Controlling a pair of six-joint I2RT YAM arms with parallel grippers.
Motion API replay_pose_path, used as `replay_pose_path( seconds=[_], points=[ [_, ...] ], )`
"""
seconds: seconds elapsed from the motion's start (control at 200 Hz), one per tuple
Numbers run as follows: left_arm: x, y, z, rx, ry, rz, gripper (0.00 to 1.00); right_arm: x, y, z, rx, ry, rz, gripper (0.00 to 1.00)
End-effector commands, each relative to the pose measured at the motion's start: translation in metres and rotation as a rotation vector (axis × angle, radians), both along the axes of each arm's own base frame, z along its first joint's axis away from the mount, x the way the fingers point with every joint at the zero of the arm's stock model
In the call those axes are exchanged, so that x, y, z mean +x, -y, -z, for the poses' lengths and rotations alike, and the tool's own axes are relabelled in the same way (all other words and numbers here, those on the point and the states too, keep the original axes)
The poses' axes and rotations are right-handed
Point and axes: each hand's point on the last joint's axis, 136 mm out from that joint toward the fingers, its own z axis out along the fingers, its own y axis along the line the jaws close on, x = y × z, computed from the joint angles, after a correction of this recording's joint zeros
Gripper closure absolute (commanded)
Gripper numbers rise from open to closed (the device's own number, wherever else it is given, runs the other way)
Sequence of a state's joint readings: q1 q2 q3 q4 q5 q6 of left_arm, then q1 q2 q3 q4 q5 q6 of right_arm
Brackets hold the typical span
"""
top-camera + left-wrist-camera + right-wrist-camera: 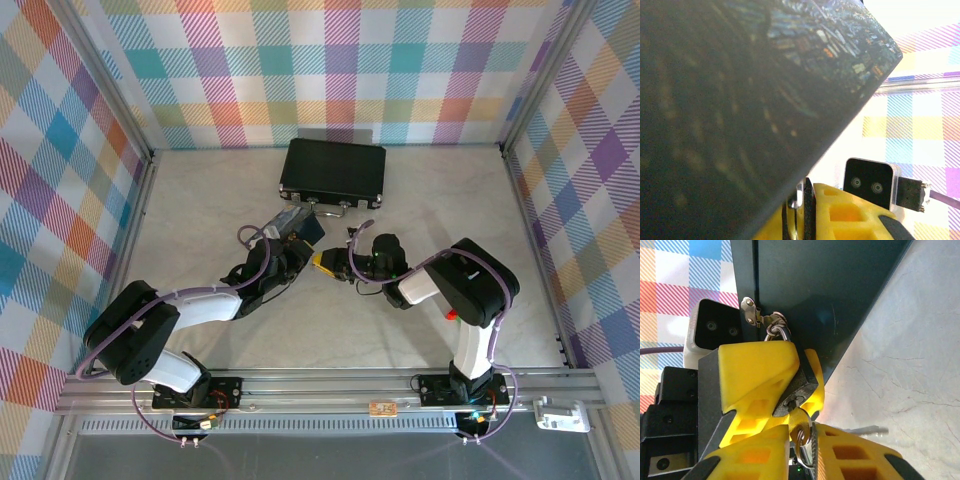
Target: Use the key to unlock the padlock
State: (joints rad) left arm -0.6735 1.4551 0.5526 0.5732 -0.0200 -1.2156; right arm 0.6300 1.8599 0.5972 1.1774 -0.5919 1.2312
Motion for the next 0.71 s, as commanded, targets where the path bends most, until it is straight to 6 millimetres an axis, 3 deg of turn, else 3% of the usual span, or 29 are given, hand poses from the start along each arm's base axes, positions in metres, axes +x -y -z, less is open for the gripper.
replay_pose_path(
  seconds=[0.0,0.335,0.5,0.7],
  points=[
    [0.000,0.003,-0.023,-0.038,0.055,0.008,1.00,0.003,-0.007,-0.012,0.043,0.035,-0.011,0.85],
    [-0.016,0.003,-0.006,-0.030,0.011,0.049,1.00,0.010,-0.012,-0.032,0.095,0.060,-0.006,0.85],
    [-0.020,0.000,-0.007,-0.034,0.017,0.050,1.00,0.012,-0.014,-0.034,0.100,0.061,-0.006,0.93],
    [-0.022,0.006,-0.009,-0.048,0.023,0.083,1.00,0.017,-0.017,-0.042,0.144,0.055,-0.004,0.85]
  ],
)
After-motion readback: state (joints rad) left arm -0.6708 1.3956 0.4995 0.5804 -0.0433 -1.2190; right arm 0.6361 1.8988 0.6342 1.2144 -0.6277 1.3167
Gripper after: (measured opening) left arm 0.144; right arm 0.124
